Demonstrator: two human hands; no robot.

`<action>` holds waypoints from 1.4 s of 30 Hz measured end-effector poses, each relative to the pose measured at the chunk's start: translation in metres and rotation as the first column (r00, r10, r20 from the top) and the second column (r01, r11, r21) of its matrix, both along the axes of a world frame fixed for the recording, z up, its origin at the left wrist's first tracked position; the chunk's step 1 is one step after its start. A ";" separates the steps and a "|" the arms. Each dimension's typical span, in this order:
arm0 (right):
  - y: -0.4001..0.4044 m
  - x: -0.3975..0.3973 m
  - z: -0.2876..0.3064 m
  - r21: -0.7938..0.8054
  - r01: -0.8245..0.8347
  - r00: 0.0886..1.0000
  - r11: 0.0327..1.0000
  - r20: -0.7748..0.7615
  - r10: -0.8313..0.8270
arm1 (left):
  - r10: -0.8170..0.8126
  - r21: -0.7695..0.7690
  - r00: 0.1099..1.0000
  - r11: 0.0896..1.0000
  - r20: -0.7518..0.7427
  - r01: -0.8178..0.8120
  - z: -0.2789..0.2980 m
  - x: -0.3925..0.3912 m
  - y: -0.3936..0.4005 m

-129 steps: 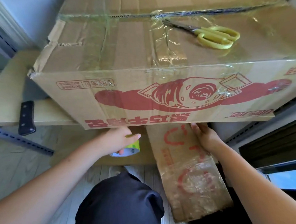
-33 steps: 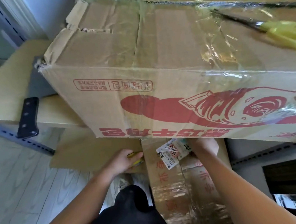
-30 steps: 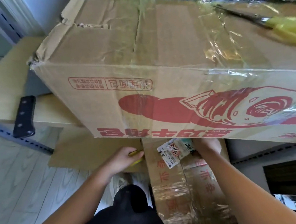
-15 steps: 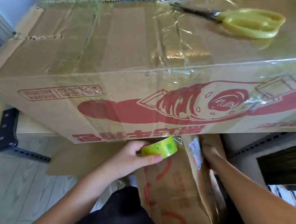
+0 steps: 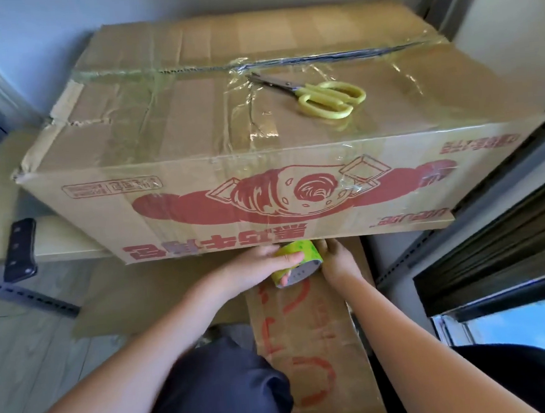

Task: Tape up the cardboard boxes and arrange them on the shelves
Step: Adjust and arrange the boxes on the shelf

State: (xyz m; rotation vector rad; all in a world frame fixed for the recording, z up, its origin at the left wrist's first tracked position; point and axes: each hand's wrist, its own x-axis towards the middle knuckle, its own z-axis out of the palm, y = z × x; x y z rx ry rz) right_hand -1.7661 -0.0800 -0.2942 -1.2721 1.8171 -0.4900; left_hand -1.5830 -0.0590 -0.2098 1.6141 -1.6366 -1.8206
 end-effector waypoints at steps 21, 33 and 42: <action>-0.005 -0.017 -0.021 -0.043 -0.143 0.868 0.989 -0.485 0.104 | -0.032 -0.237 0.750 0.939 0.660 0.249 -0.057 0.070 0.017; 0.046 0.078 0.001 0.157 -0.226 0.739 0.961 -0.616 0.274 | 0.123 -0.107 0.945 0.990 0.303 -0.094 -0.092 0.061 0.006; 0.041 0.100 -0.007 0.167 -0.143 0.754 0.975 -0.620 0.217 | 0.116 0.115 0.966 0.983 0.230 -0.146 -0.080 0.083 0.015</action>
